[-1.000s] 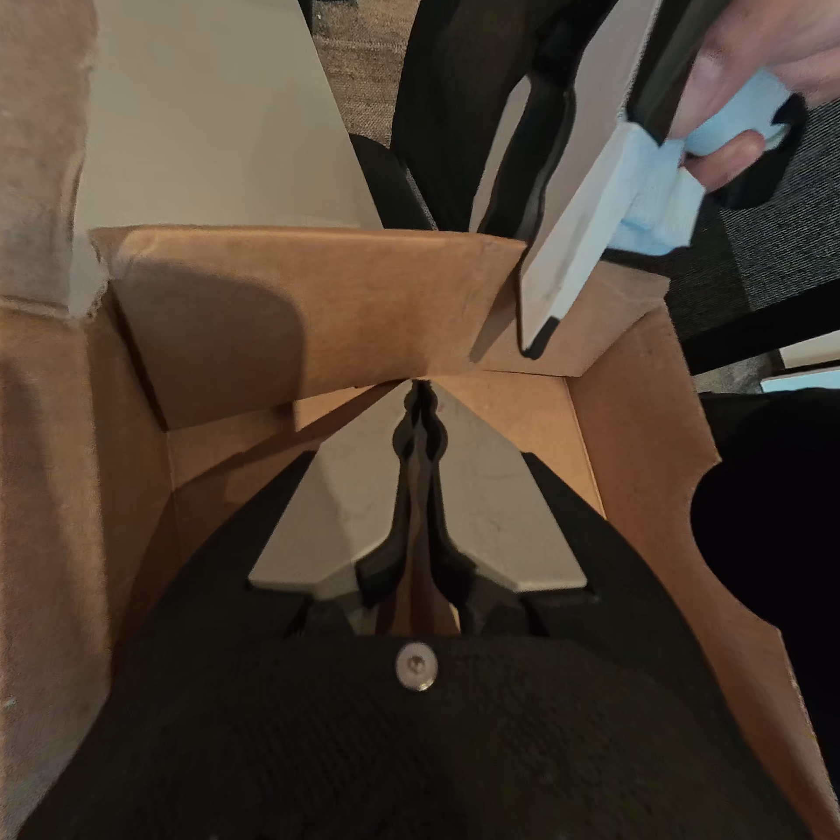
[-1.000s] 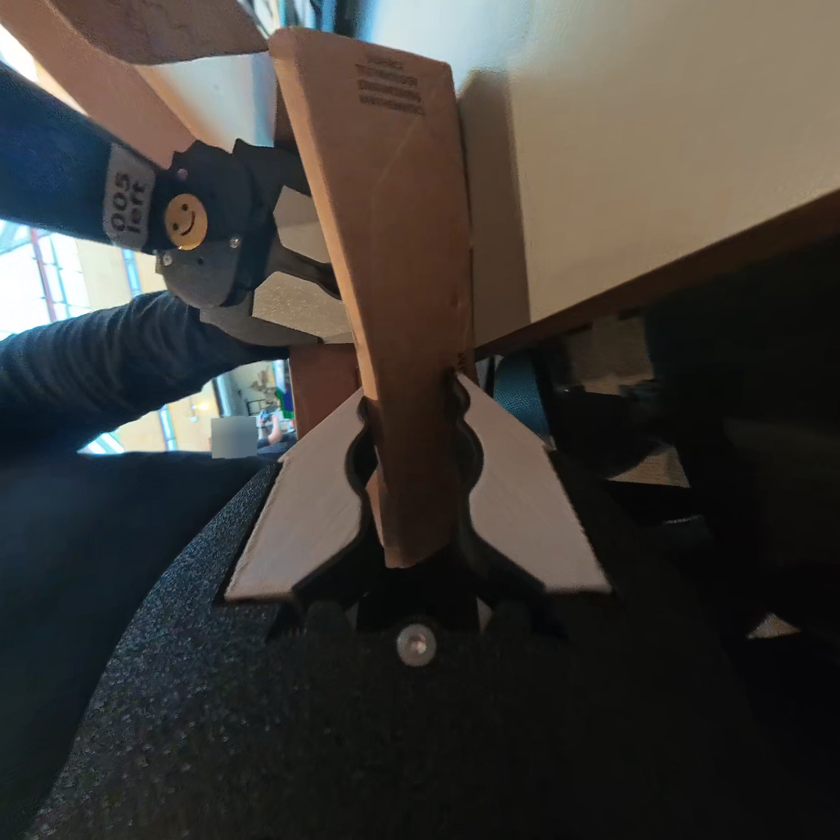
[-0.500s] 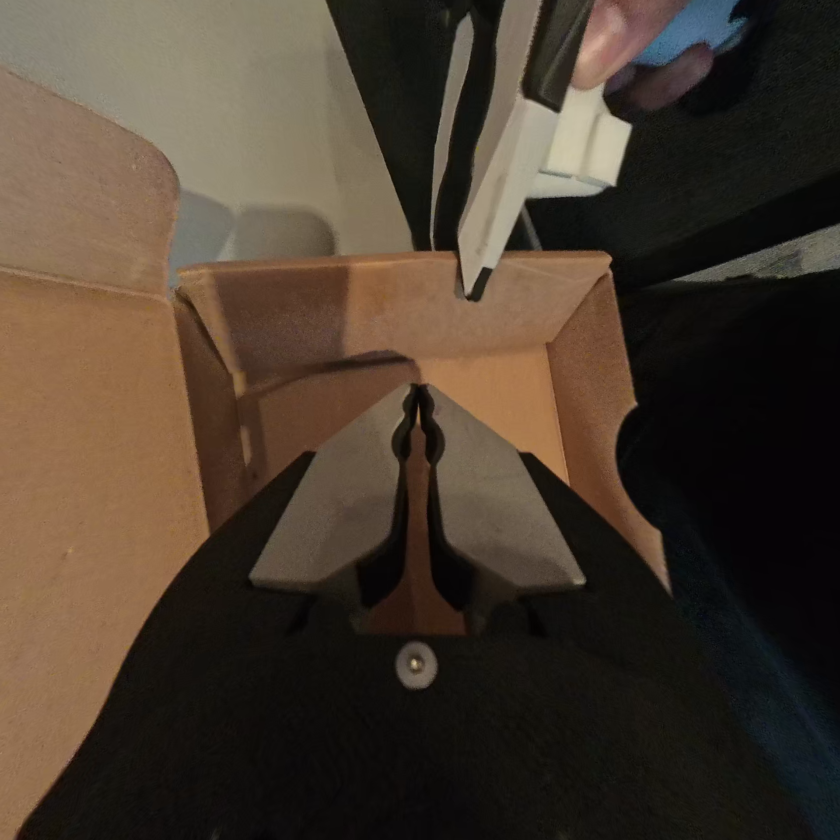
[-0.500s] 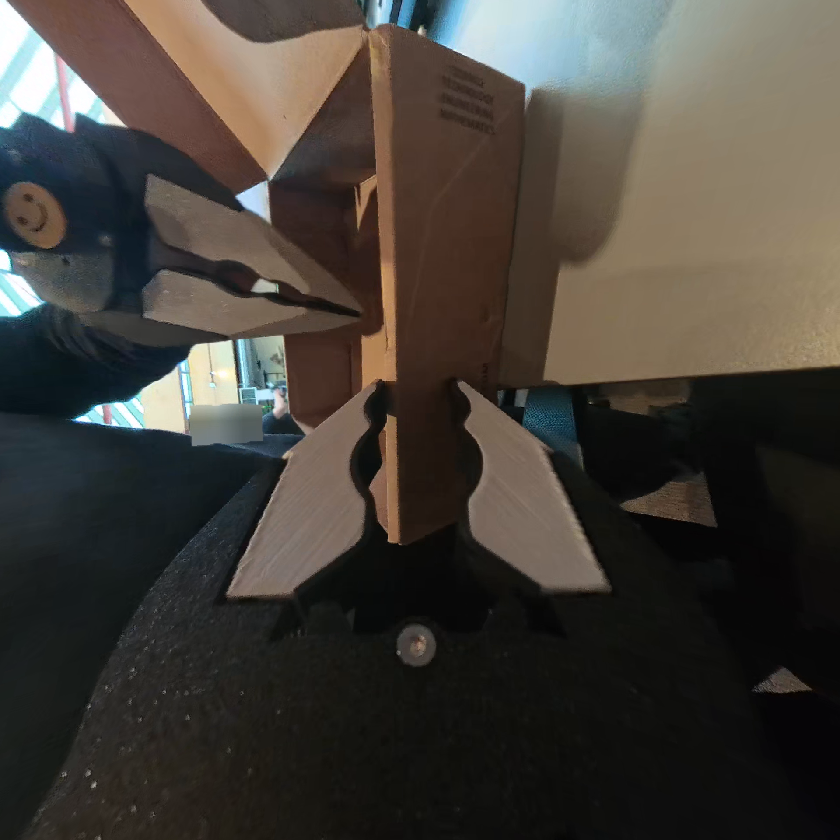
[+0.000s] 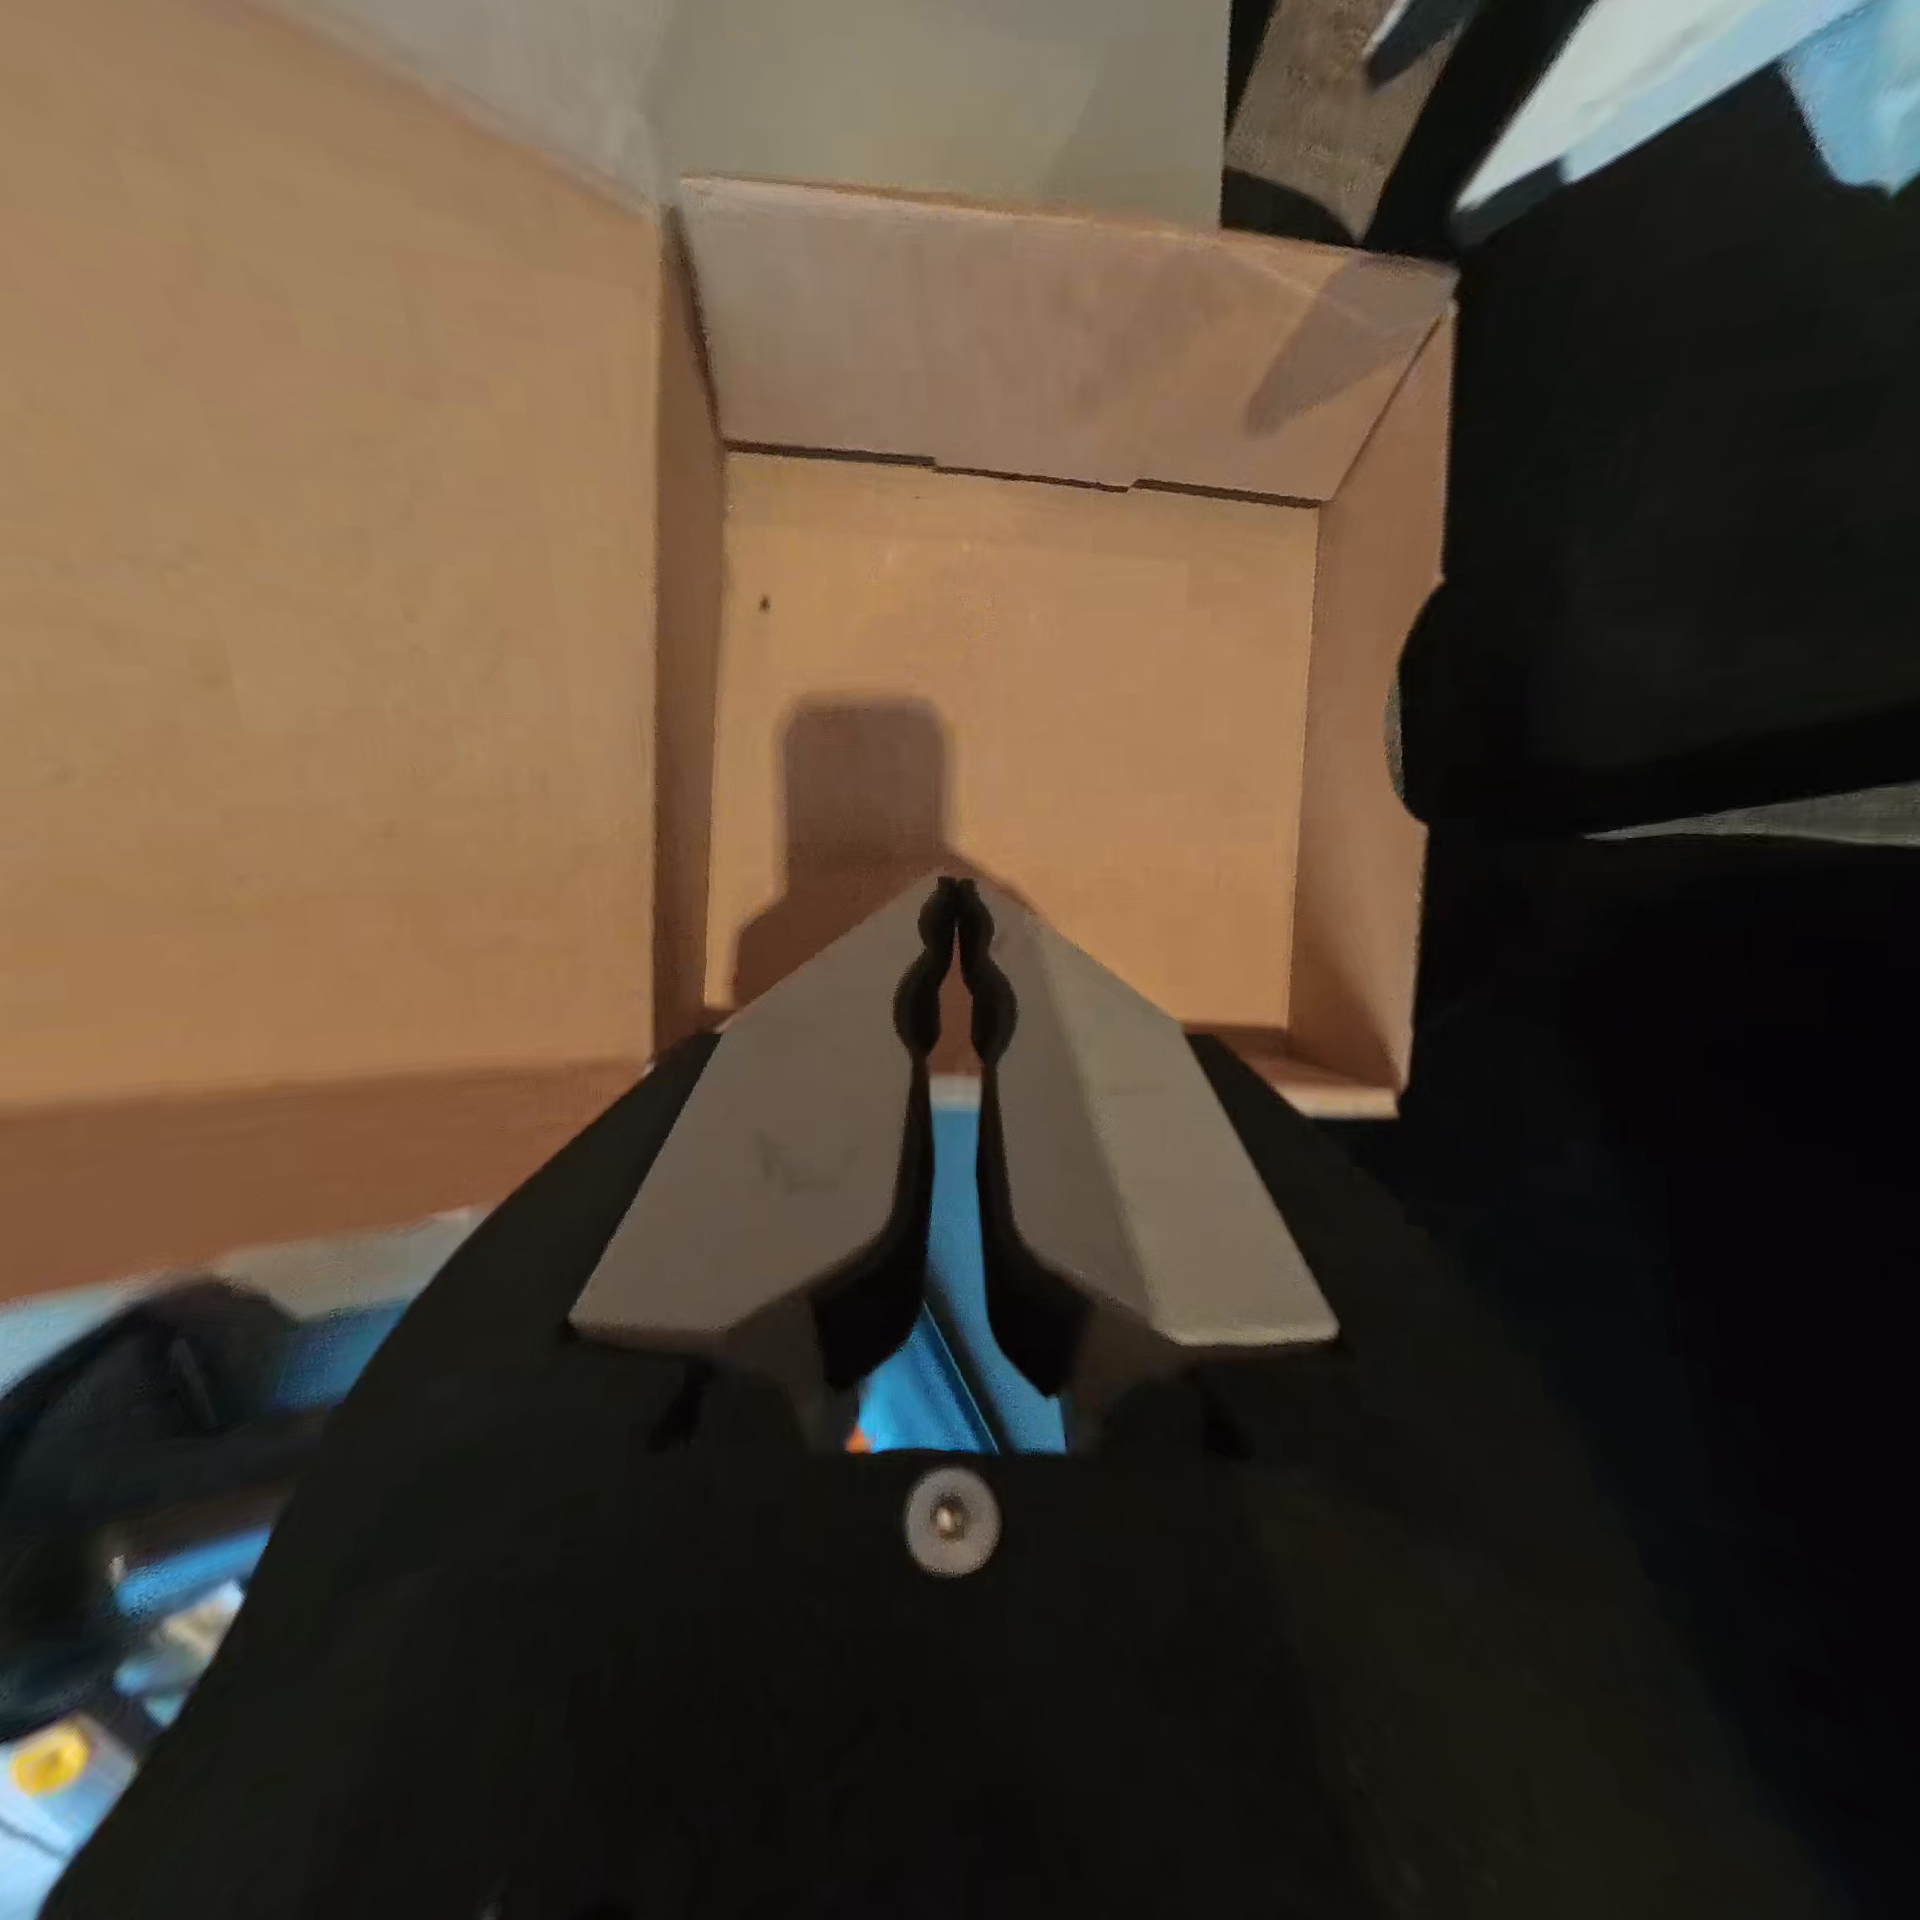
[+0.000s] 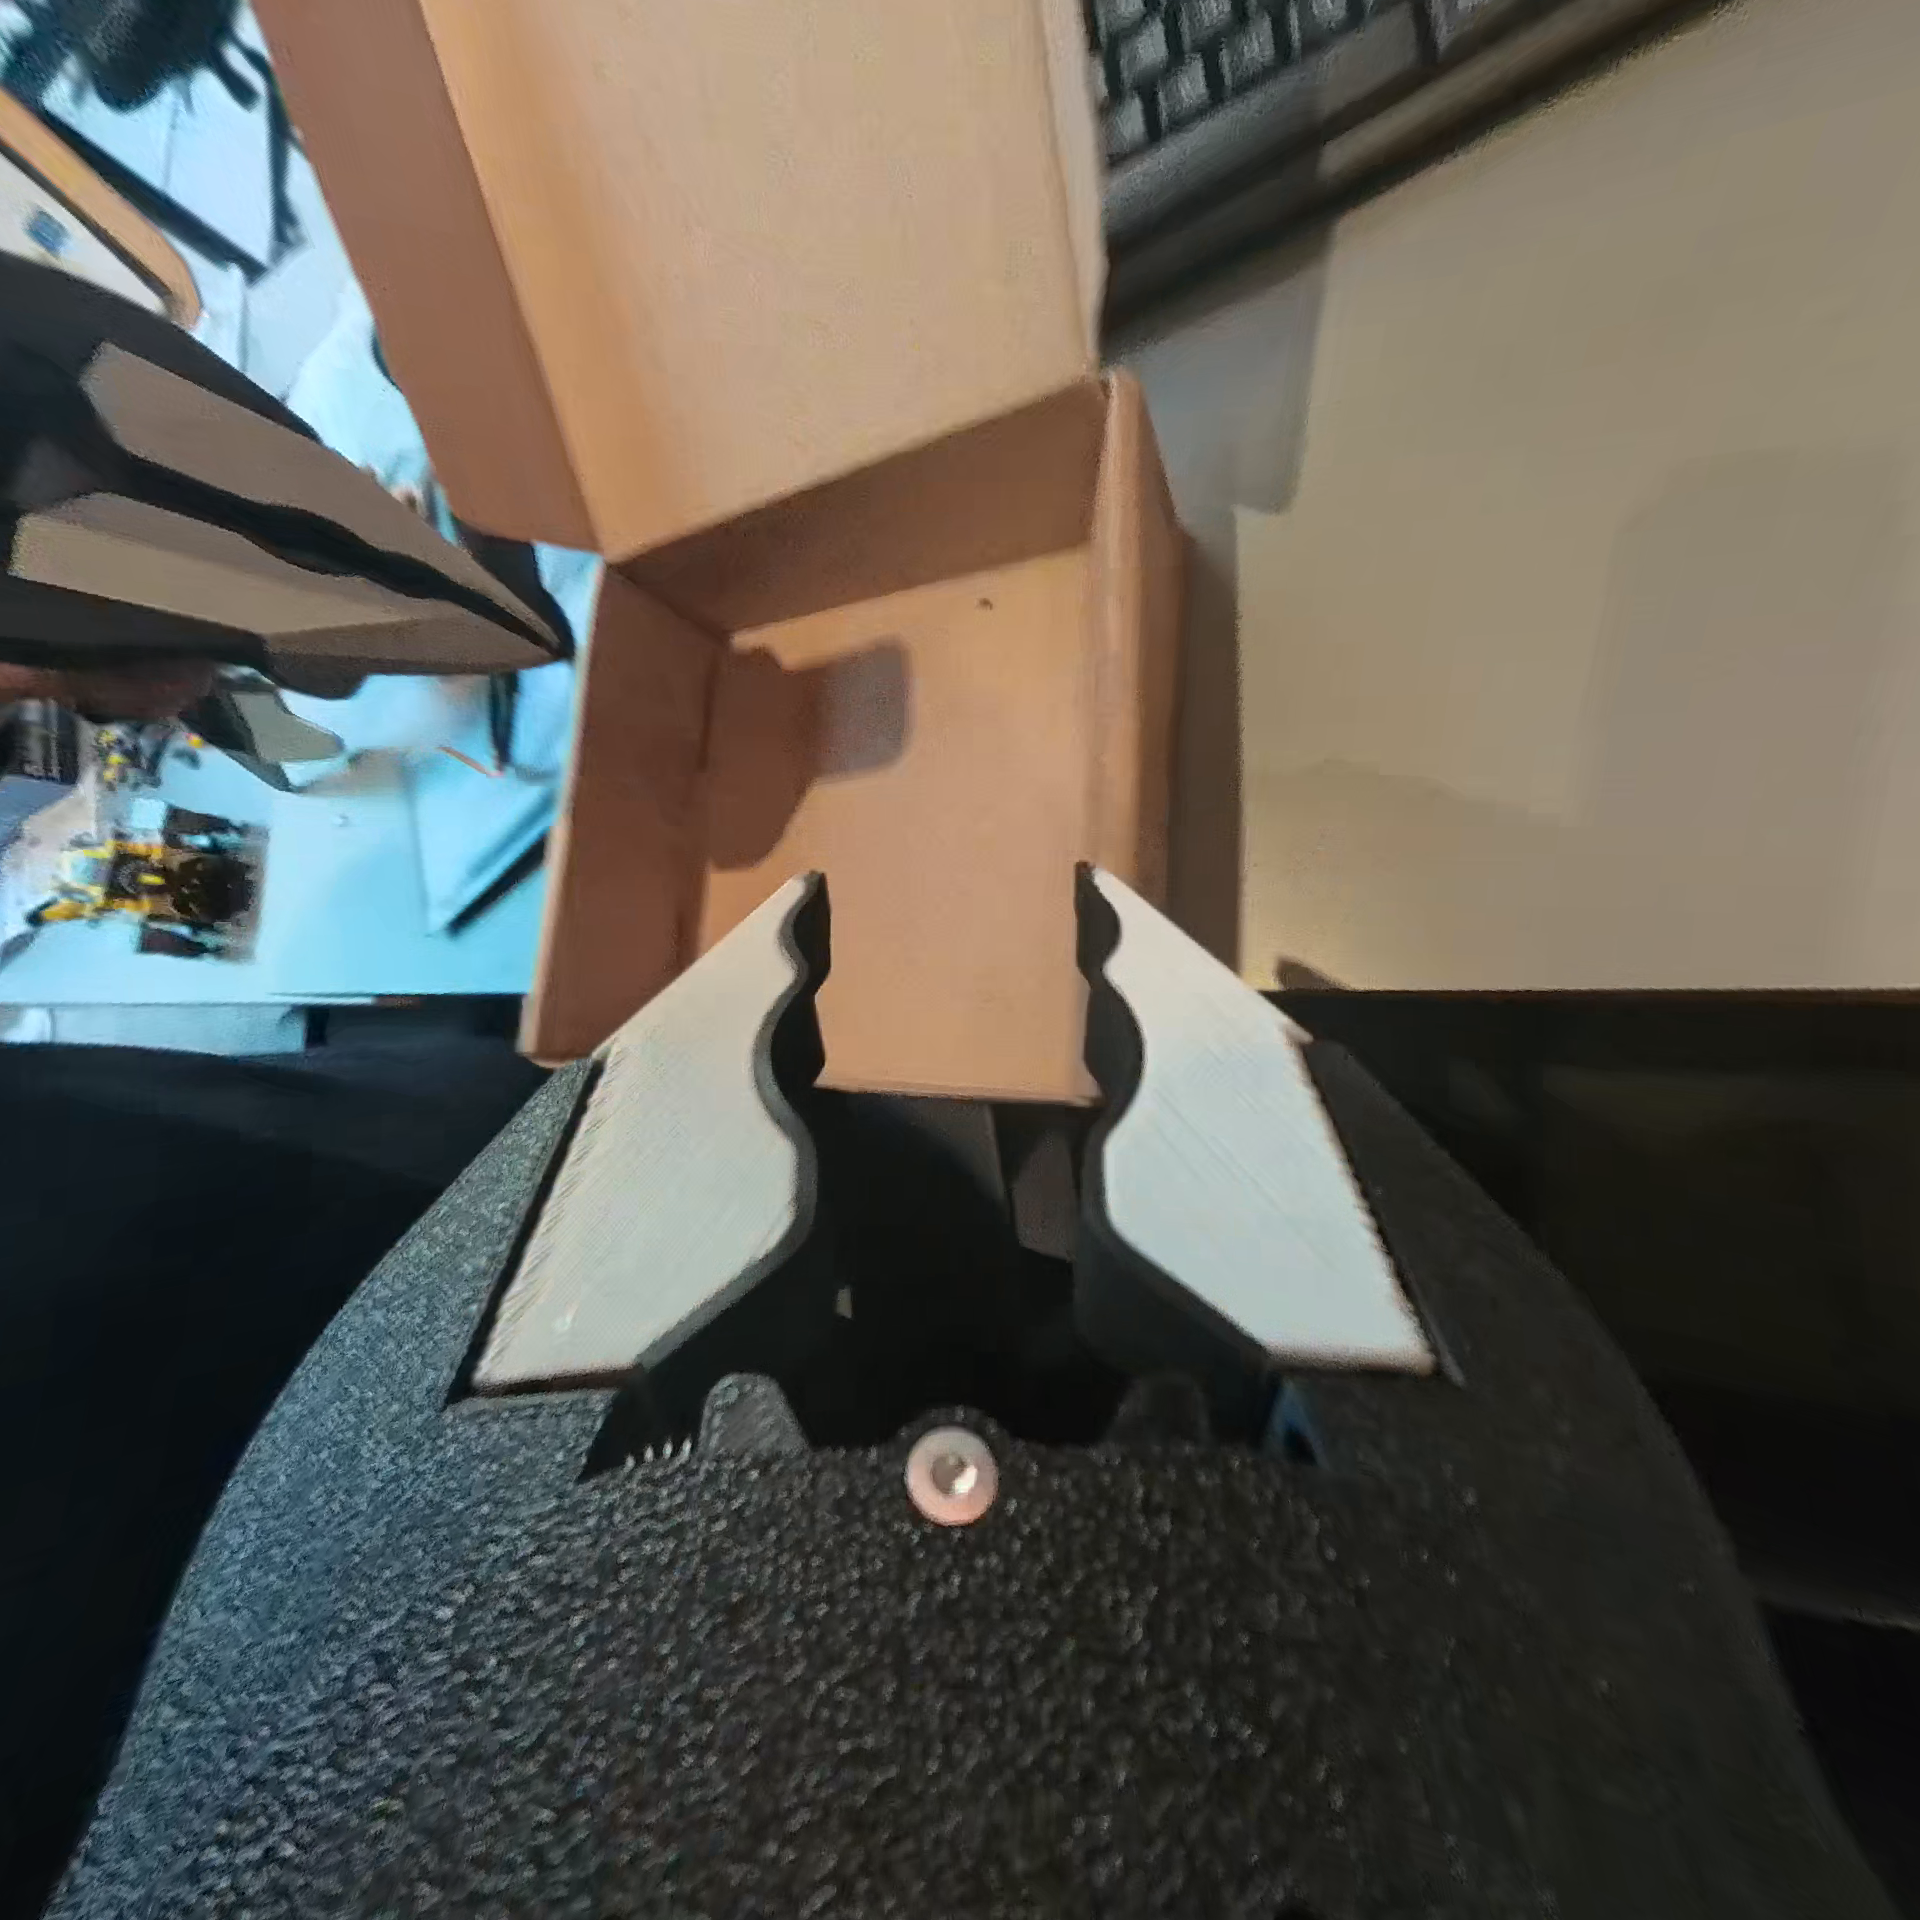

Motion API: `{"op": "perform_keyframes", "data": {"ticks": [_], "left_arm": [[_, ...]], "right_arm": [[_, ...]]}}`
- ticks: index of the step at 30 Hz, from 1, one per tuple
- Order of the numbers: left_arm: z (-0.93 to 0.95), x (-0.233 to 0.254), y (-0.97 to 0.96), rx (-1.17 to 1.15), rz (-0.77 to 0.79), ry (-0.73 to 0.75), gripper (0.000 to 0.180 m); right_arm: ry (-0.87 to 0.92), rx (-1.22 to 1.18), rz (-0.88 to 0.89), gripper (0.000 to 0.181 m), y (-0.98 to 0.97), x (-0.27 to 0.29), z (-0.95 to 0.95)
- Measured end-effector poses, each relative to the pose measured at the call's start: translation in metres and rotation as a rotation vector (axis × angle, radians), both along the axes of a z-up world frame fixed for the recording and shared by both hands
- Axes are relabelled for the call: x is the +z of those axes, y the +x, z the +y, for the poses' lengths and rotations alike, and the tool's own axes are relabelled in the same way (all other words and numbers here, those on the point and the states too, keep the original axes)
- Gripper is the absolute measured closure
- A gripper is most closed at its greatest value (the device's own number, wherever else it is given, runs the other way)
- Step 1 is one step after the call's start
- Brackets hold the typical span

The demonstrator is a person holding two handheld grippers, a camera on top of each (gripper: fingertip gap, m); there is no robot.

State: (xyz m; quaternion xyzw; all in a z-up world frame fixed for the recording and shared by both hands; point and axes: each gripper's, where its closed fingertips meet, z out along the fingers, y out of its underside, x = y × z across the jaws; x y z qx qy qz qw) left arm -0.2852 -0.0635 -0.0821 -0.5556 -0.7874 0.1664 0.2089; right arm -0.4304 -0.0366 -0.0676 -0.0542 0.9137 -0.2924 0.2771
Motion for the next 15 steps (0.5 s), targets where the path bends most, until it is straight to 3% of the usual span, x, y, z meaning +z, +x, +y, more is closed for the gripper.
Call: {"op": "perform_keyframes", "data": {"ticks": [2,3,4,6,10,13,15], "left_arm": [[0.002,0.007,0.019,0.013,0.023,0.004,0.179],[0.000,0.007,0.028,0.006,0.017,-0.009,0.165],[-0.006,0.004,0.039,0.021,-0.010,-0.028,0.164],[-0.006,-0.003,0.058,0.069,-0.053,0.040,0.160],[0.018,0.002,0.061,0.167,0.045,0.215,0.153],[0.043,-0.013,0.053,0.214,0.037,0.380,0.132],[0.049,-0.027,0.047,0.236,0.026,0.415,0.127]], "right_arm": [[-0.033,0.022,-0.057,0.137,0.022,0.016,0.005],[-0.021,0.040,-0.078,0.137,0.034,0.019,0.008],[-0.006,0.060,-0.093,0.133,0.047,0.020,0.011],[0.012,0.133,-0.112,0.132,0.074,0.017,0.016],[0.014,0.184,0.109,0.140,0.074,-0.008,0.012],[-0.002,0.230,0.238,0.140,0.050,-0.020,0.002],[0.070,0.329,0.188,0.141,0.057,-0.031,0.010]]}}
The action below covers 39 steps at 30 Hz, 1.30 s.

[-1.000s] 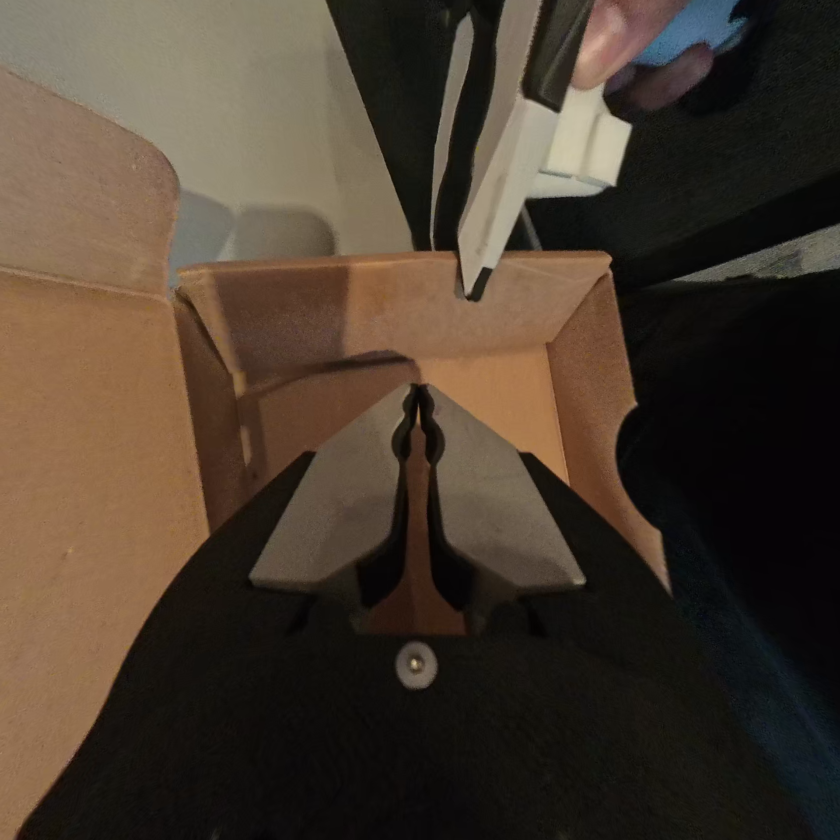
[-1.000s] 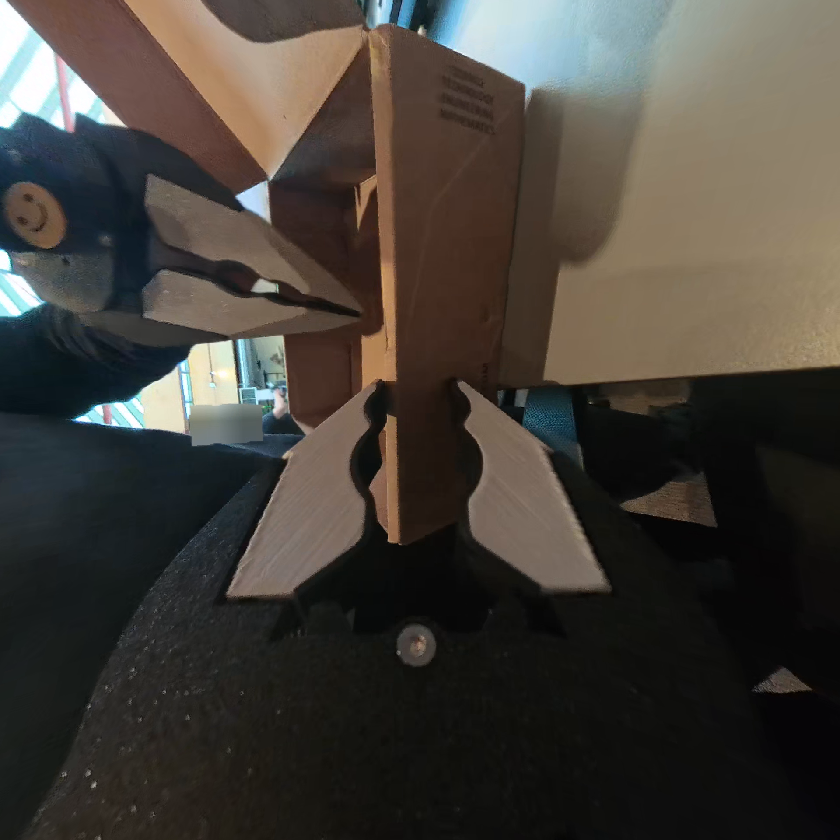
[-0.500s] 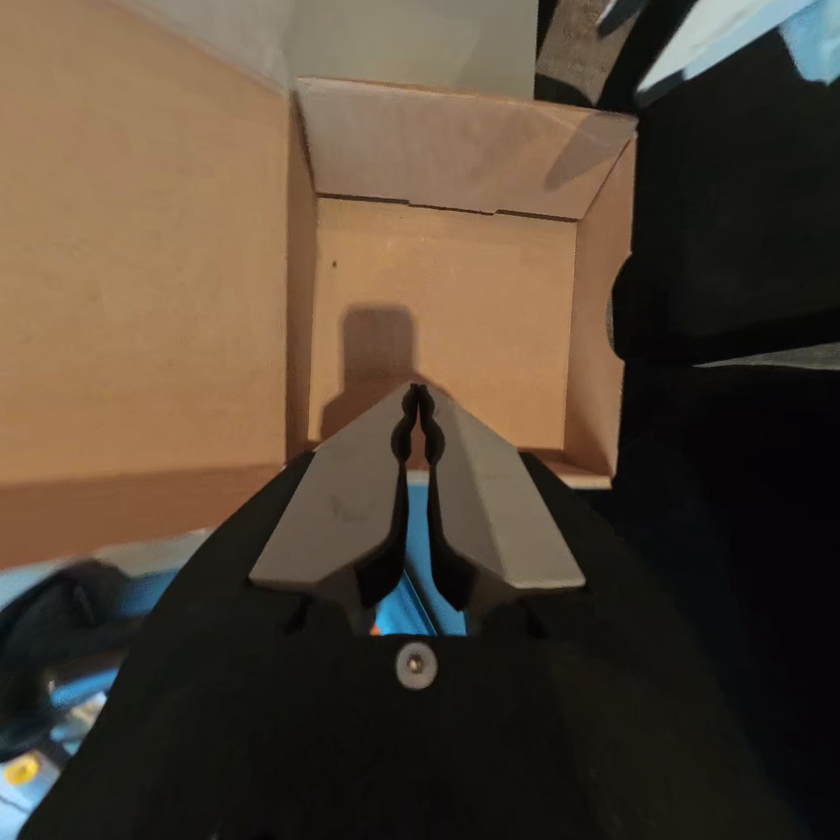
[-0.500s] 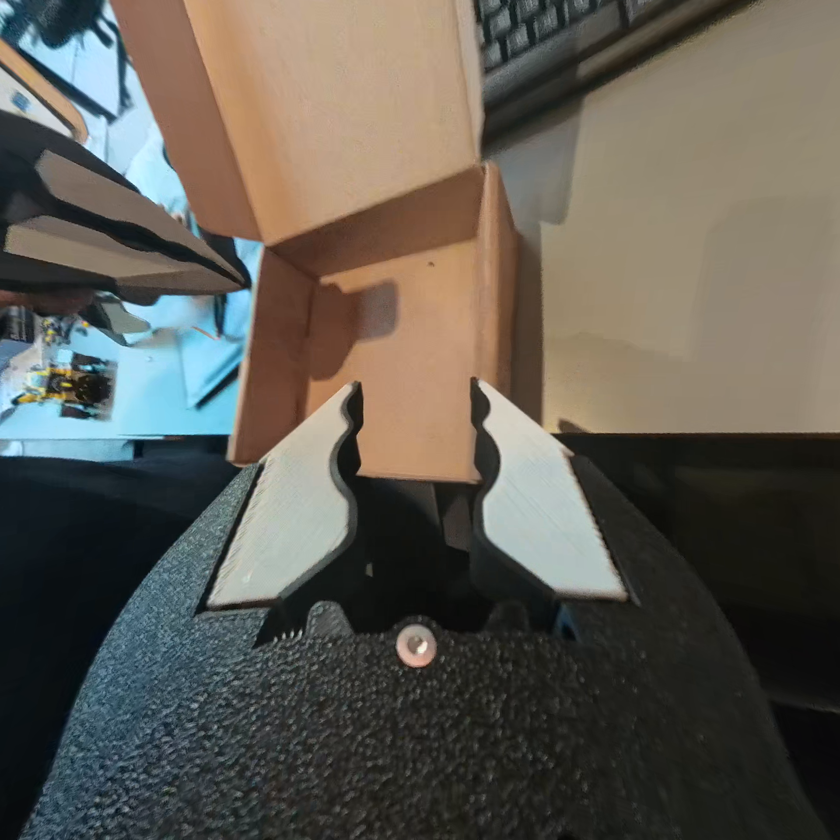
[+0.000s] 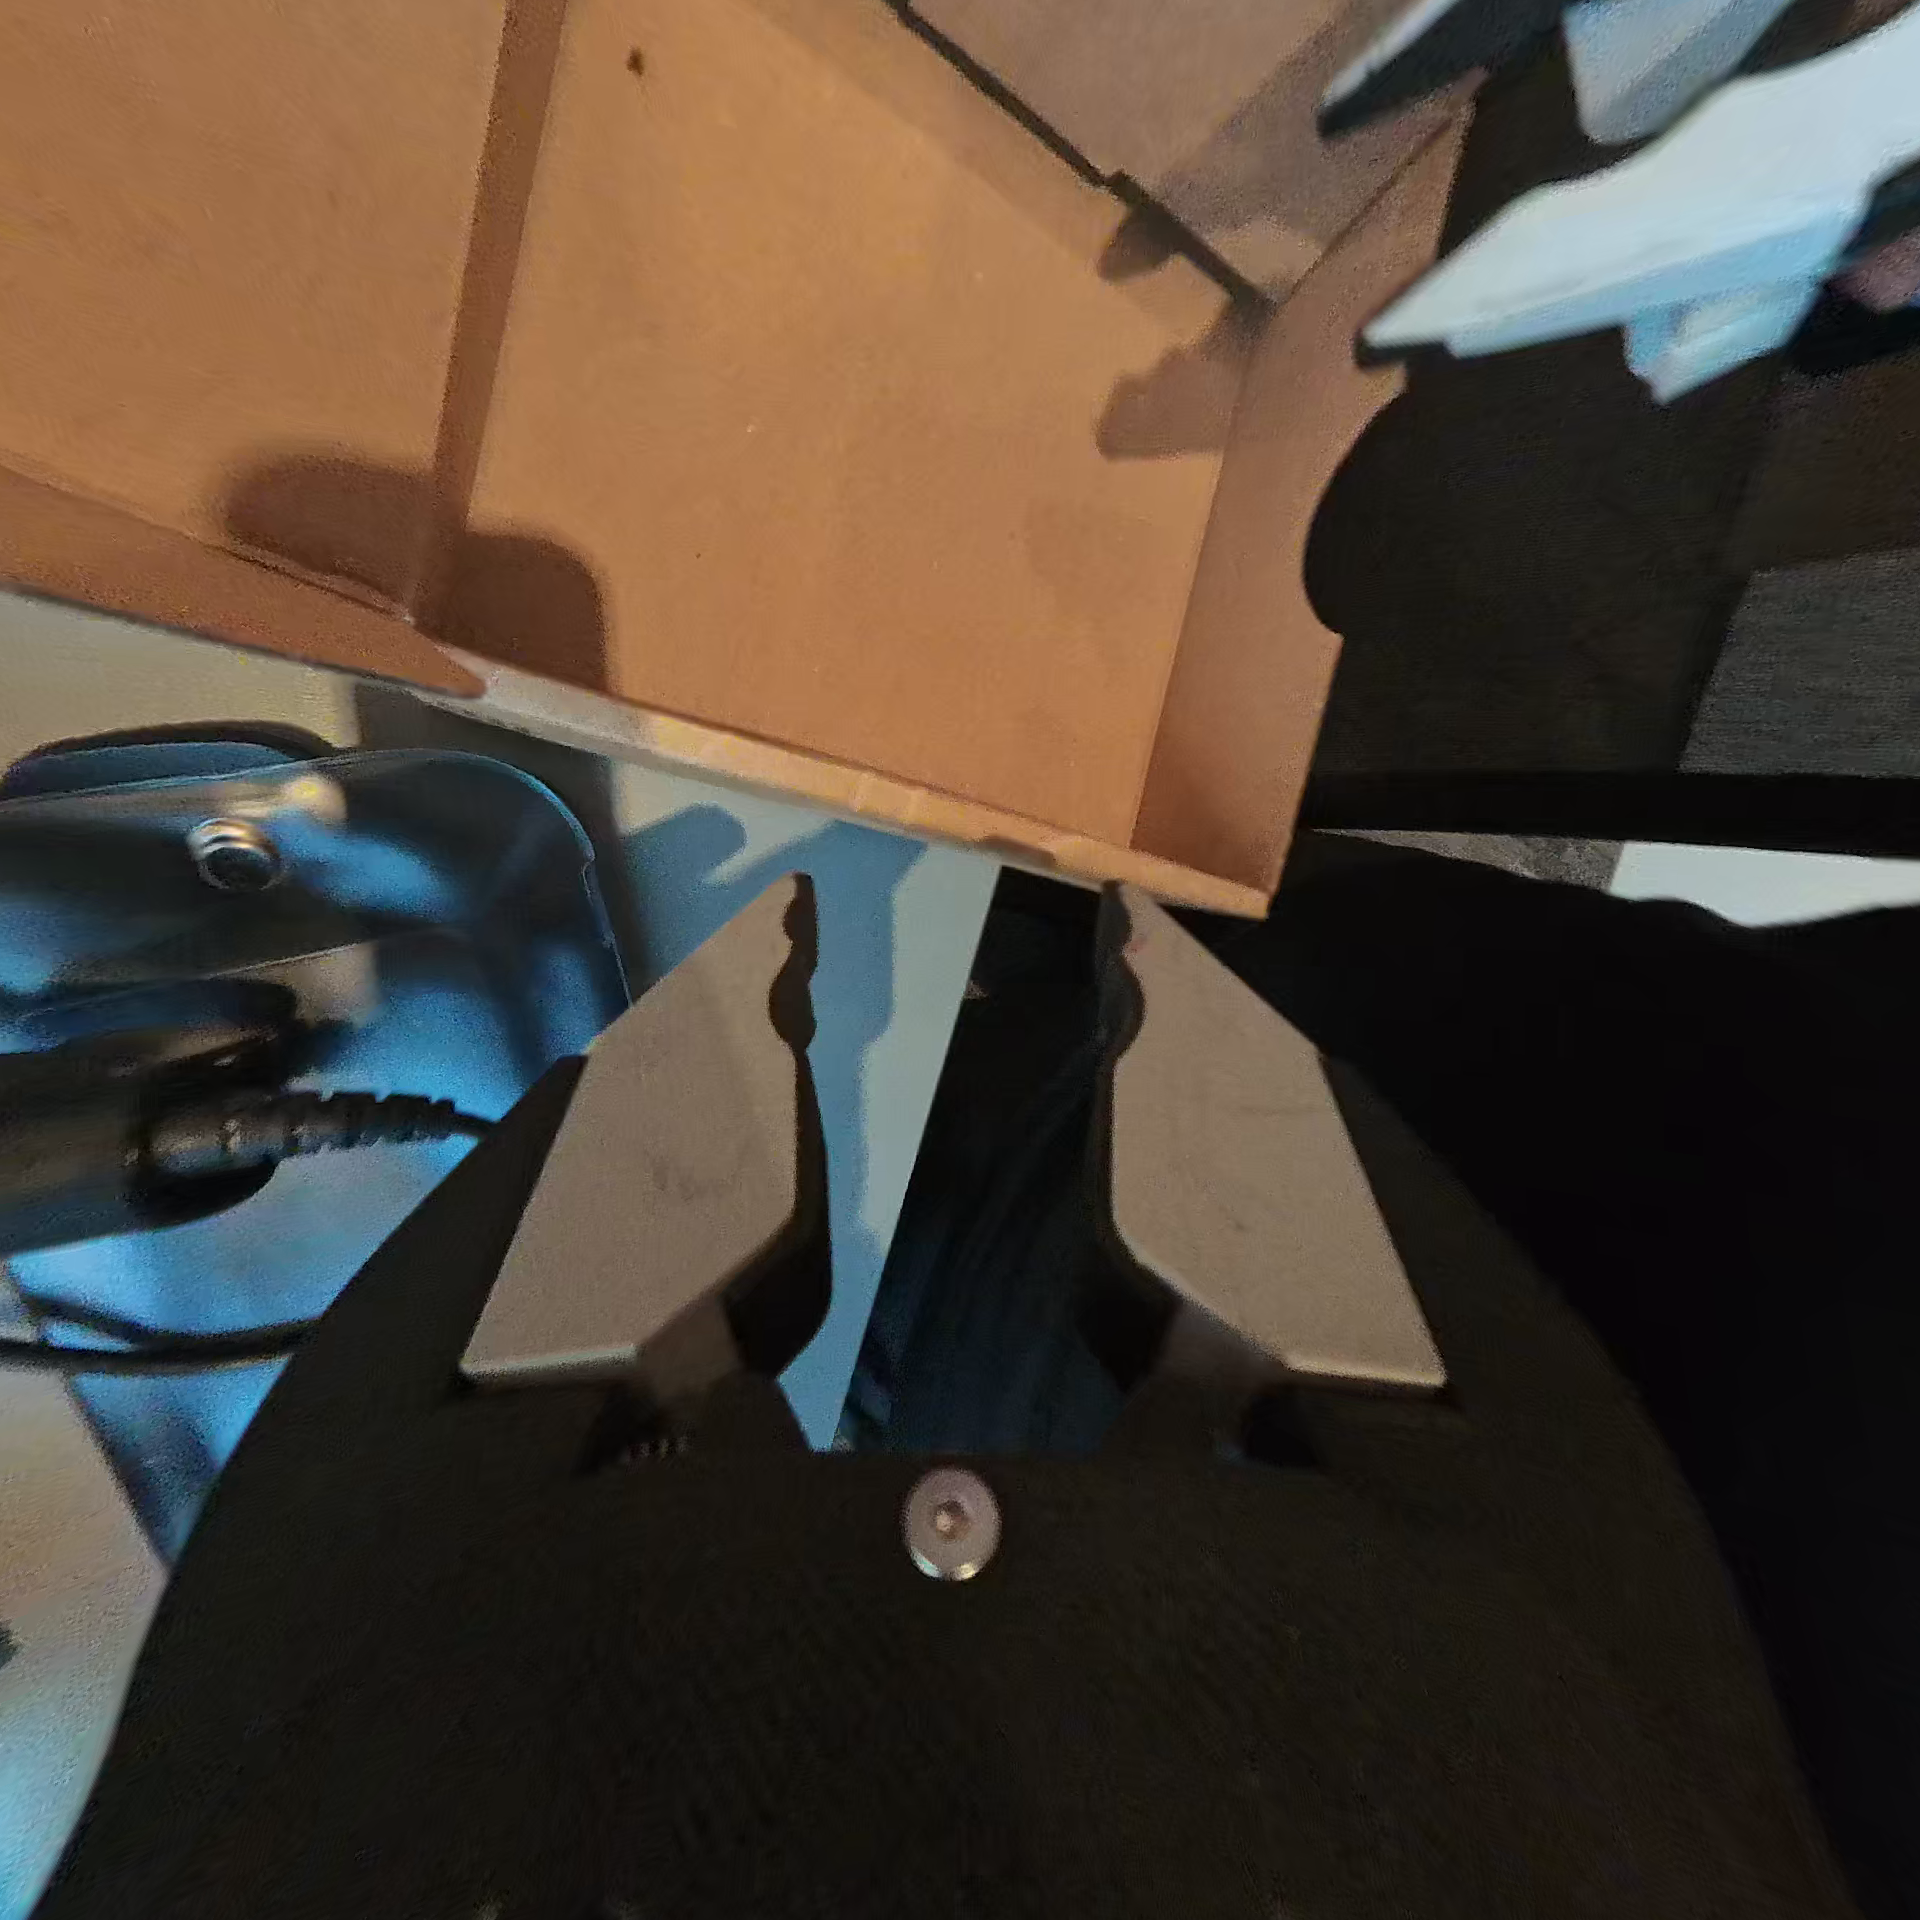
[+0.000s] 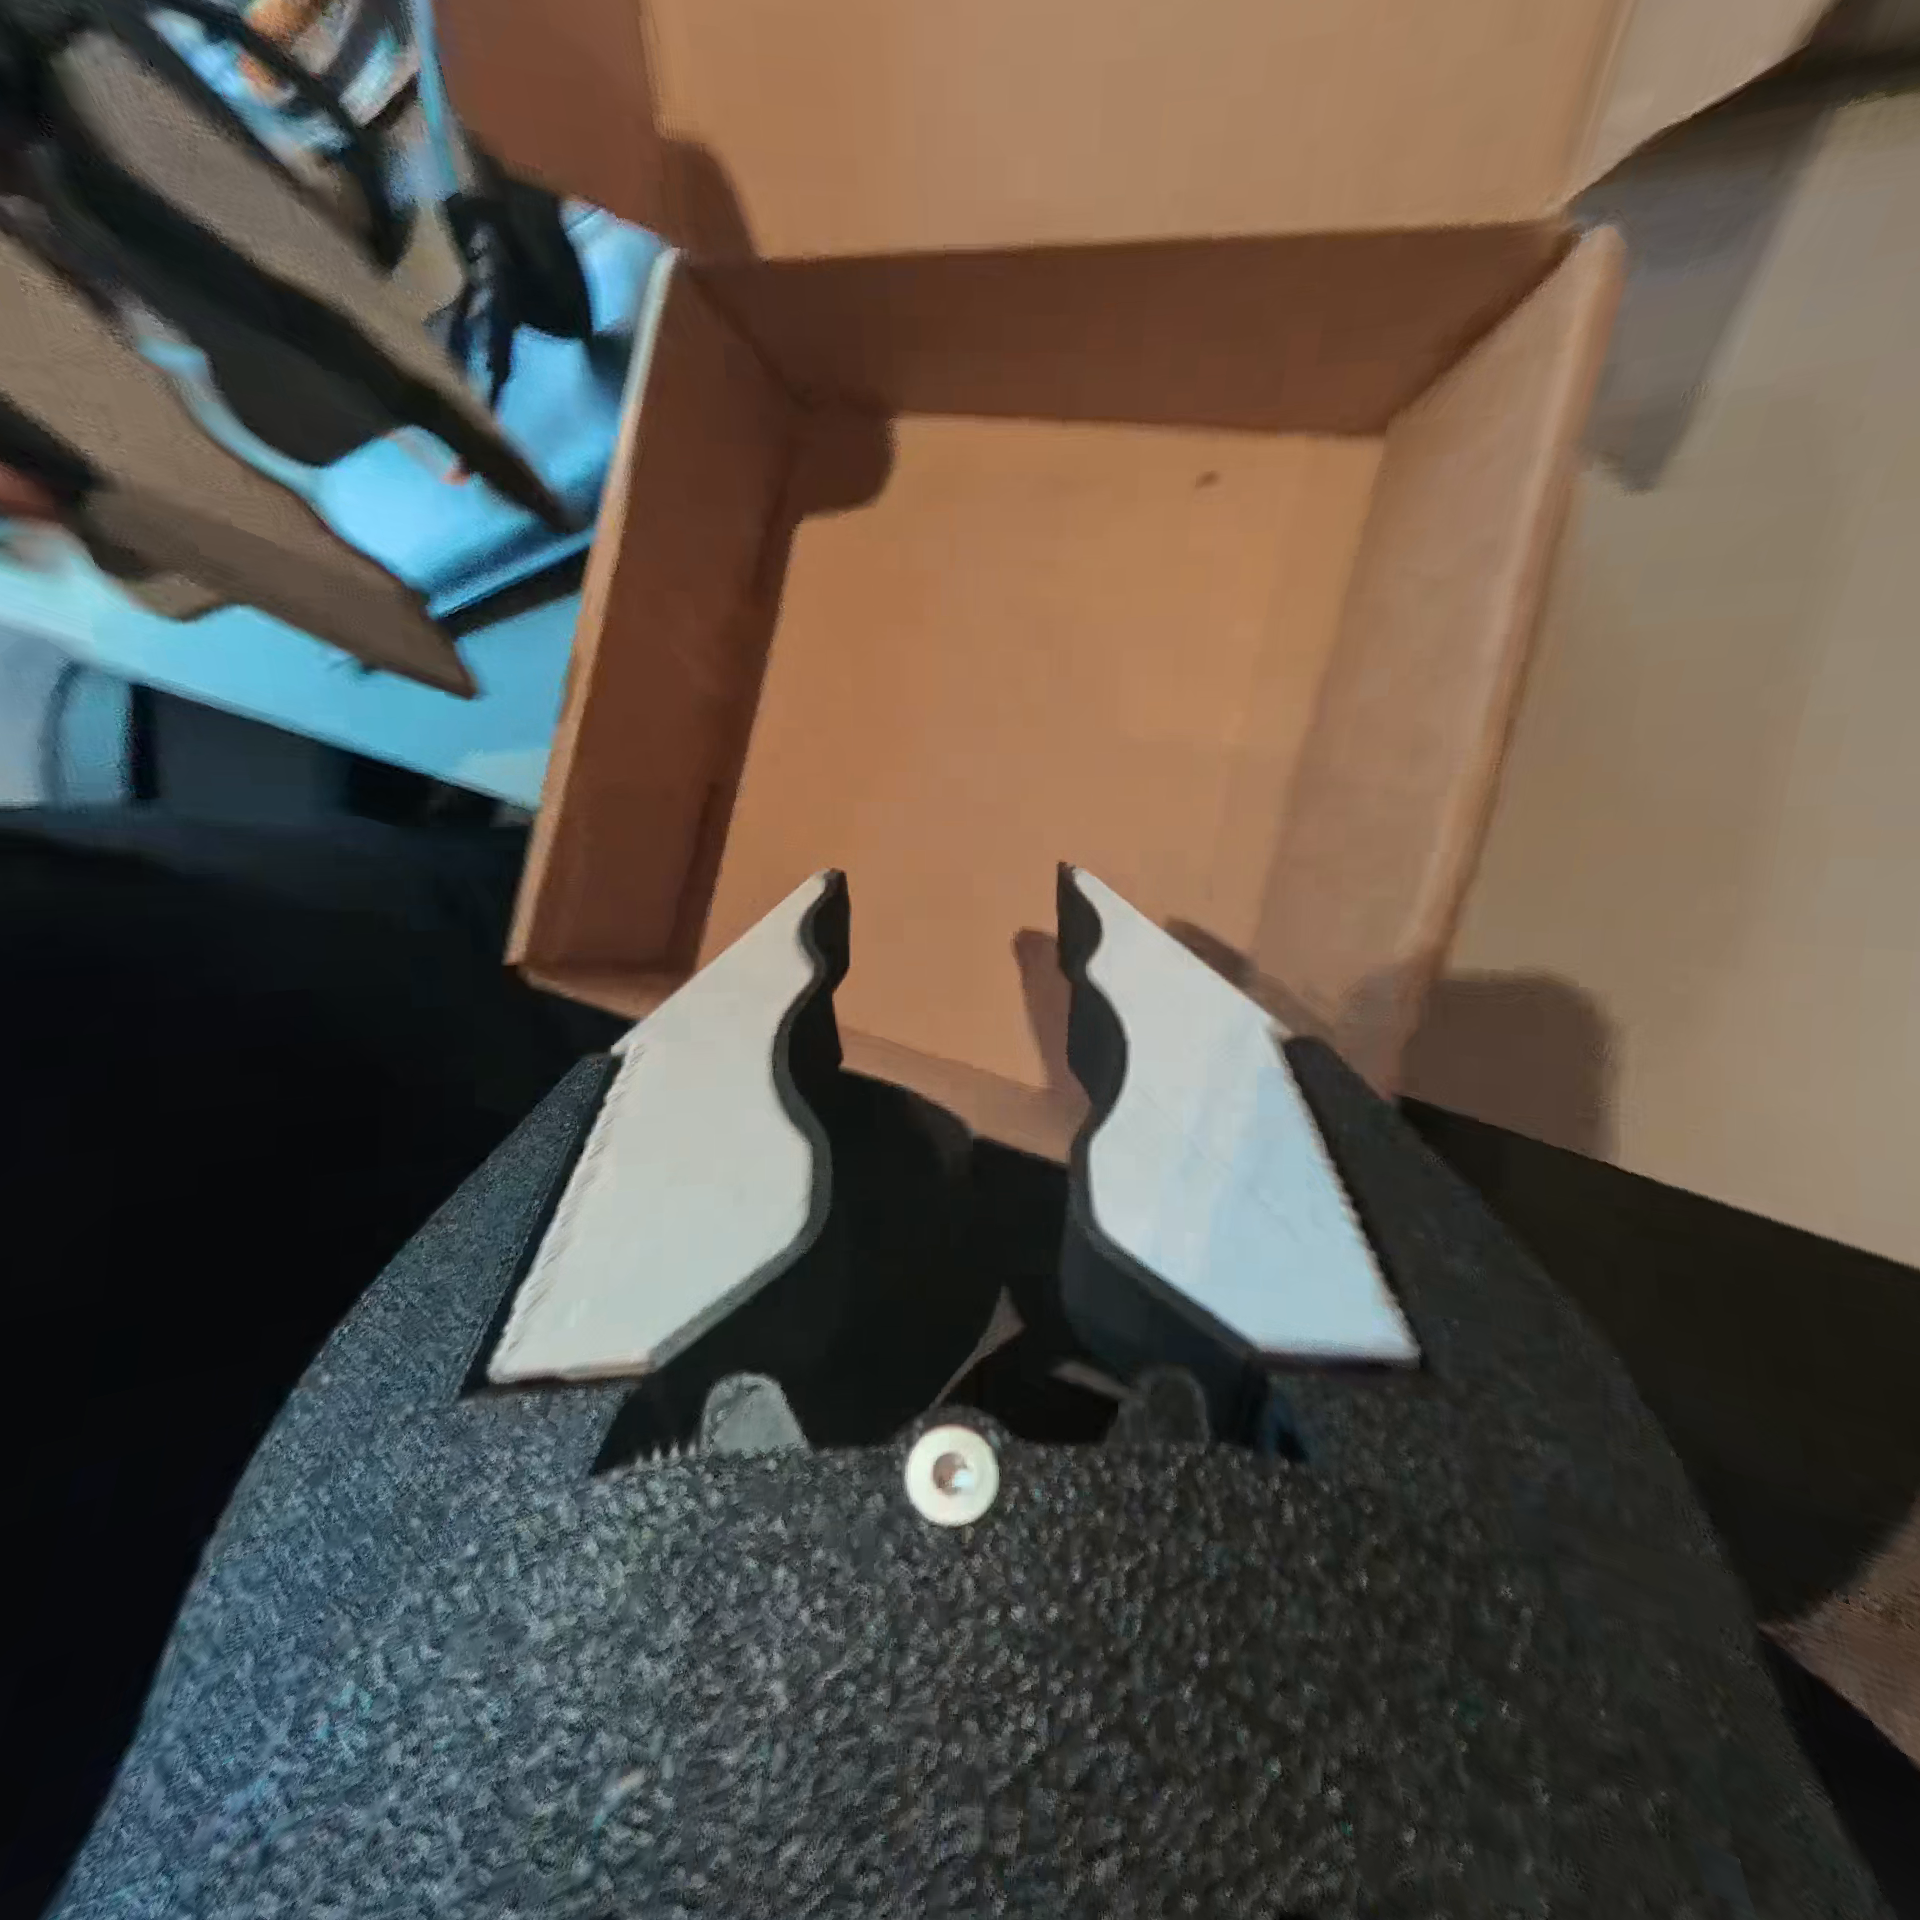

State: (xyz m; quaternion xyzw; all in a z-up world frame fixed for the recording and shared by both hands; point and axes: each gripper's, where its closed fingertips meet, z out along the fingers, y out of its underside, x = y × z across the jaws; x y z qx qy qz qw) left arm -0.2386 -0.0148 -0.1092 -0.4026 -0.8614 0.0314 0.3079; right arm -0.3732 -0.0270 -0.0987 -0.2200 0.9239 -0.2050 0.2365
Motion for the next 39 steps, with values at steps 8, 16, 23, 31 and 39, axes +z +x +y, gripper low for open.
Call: {"op": "perform_keyframes", "data": {"ticks": [8,16,23,31,39], "left_arm": [[-0.017,-0.030,-0.029,0.044,-0.029,0.083,0.128],[-0.087,-0.029,-0.029,0.037,-0.068,-0.133,0.152],[-0.060,-0.045,-0.013,-0.007,-0.136,-0.017,0.131],[-0.079,-0.042,-0.015,0.021,-0.136,-0.044,0.145],[-0.083,-0.049,-0.015,-0.007,-0.155,-0.046,0.150]], "right_arm": [[0.048,0.183,0.175,0.166,0.044,-0.034,0.000],[0.080,0.206,0.329,0.181,0.036,-0.056,-0.020],[0.048,0.247,0.406,0.181,0.036,-0.070,-0.035],[-0.030,0.308,0.411,0.176,0.054,-0.081,-0.039],[0.004,0.307,0.383,0.181,0.058,-0.082,-0.038]]}}
